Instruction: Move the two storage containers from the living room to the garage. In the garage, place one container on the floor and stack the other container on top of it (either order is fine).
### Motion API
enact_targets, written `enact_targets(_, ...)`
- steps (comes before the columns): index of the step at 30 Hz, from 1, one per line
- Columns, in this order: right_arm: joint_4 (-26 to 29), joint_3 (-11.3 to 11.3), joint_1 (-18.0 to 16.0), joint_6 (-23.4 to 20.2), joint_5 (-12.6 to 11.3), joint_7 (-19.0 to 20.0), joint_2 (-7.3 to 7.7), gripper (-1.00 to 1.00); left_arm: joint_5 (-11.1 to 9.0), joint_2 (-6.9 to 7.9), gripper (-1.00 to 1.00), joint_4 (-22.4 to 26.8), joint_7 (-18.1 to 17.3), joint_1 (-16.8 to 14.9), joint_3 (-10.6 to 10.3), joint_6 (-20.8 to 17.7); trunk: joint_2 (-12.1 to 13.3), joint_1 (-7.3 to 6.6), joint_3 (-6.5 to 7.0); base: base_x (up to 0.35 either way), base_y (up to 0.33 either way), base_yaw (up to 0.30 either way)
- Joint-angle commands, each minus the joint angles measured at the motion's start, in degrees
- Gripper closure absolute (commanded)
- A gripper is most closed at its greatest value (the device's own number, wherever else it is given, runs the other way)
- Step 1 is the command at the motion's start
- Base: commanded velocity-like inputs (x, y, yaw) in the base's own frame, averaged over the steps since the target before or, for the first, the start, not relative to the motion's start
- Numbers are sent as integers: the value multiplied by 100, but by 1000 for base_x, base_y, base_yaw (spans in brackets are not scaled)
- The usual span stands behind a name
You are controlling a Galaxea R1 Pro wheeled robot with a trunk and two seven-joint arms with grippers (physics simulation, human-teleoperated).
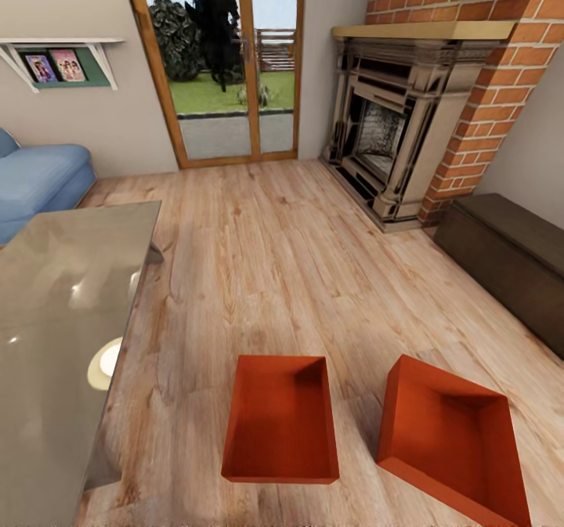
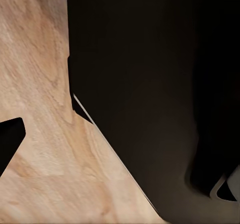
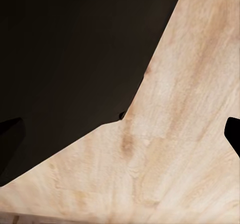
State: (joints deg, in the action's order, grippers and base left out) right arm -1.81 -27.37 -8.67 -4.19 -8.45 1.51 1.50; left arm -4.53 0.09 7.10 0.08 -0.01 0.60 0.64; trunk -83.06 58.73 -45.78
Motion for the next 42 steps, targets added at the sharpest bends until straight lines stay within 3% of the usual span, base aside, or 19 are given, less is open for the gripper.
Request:
enact_targets(1, -4, -49, -5, -9, -60, 16, 0, -100, -48, 0, -100, 2, 1, -1, 2, 7, -2, 0, -13, 0, 0, 0)
enact_targets(10, -3, -49, -8, -5, -52, 23, 2, -100, -48, 0, -100, 2, 1, -2, 2, 7, -2, 0, -67, 0, 0, 0)
enact_targets(42, 5, -110, -10, 4, -22, -44, -26, -100, -38, -18, -100, 5, 1, -2, -19, 6, -2, 0, -67, 0, 0, 0)
